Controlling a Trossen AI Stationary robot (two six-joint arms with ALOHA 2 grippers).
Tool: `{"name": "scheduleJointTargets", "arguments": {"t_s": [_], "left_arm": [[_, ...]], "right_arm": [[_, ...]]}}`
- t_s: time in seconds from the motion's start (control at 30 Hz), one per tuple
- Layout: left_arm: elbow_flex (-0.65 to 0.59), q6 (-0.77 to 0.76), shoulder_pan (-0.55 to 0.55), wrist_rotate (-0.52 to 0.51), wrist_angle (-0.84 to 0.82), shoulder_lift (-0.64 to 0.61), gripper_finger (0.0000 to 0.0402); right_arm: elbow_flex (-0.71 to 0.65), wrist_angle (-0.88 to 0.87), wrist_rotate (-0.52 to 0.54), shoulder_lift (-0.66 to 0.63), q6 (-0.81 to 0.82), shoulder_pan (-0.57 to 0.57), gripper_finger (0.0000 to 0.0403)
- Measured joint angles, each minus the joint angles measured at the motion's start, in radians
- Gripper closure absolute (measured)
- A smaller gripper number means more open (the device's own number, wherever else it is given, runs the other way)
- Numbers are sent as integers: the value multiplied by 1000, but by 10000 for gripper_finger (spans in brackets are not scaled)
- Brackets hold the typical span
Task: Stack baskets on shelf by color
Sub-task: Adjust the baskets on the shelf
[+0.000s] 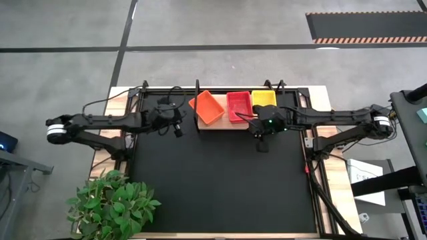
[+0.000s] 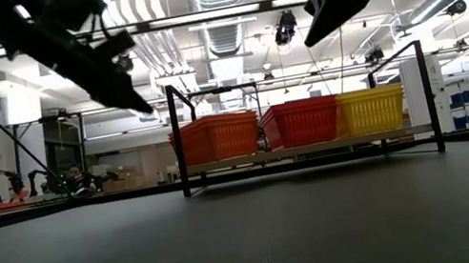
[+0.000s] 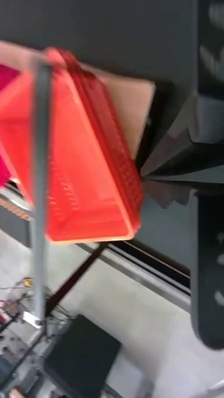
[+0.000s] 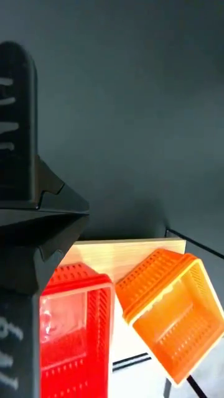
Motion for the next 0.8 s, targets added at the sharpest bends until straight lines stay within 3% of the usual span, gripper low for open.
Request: {"name": "scheduleJointTargets", "arguments": {"t_s": [0.4,0.7,0.8], "left_arm": [[13,51,105,0,116,256,401],[23,361,212,0,443,344,401],[27,368,255,0,460,347,401]], "right_arm": [[0,0,1,-1,-48,0,394],[-5,74,19,-1,-60,-2,394],[-8,139,55,7,-72,-2,394]]}}
